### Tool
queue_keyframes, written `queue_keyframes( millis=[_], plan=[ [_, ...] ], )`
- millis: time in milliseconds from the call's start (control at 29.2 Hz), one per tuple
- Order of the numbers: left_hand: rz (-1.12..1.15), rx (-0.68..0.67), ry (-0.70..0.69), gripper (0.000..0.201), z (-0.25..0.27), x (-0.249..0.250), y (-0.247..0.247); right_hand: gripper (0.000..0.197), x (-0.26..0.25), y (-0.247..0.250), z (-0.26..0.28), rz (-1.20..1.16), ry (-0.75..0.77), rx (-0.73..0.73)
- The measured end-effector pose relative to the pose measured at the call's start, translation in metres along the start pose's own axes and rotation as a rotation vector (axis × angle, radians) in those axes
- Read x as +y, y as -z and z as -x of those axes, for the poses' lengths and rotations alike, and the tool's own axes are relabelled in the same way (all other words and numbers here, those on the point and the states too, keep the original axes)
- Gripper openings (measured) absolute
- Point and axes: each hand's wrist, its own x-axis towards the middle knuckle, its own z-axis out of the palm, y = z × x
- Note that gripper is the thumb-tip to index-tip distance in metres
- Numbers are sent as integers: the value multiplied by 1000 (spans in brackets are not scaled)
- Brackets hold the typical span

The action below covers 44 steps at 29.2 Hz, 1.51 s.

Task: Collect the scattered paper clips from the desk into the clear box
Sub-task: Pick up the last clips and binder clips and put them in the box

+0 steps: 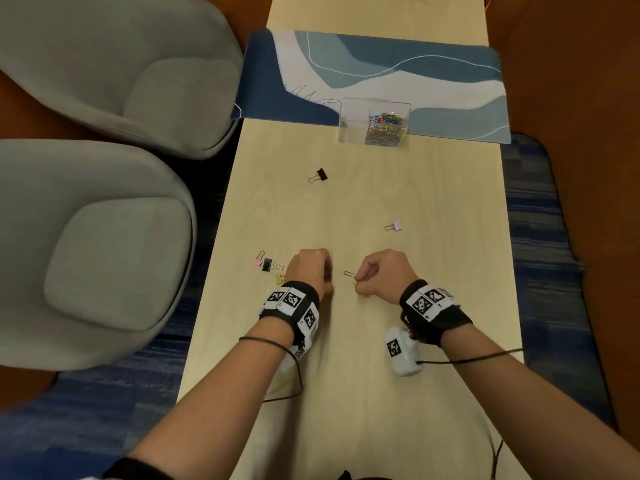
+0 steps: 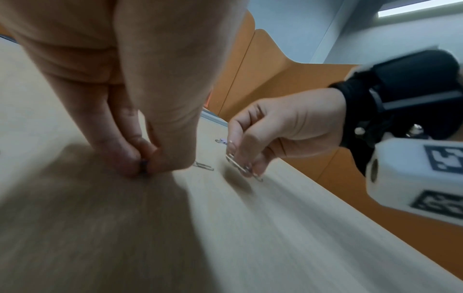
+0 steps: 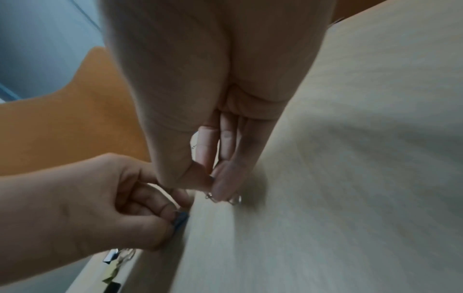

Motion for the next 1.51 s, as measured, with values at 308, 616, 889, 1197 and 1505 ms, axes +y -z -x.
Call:
queue_keyframes(
  millis=[308,616,889,1197,1505],
  plan=[
    [154,-12,-135,12,-6,-13,4,8,20,18,16,-210,-122,22],
    [-187,-160,-343,11,-22,20,1,10,20,19,13,-311,-158,28],
    [-184,-218,-321,15,-35,18,0,9,18,19,3,-377,-164,28],
    [119,-91,-324,14,-61,14,18,9,14,51,-28,-607,-149,154],
    [626,455,-388,11,-153,84,98,9,-35,163,-107,-831,50,456]
  ],
)
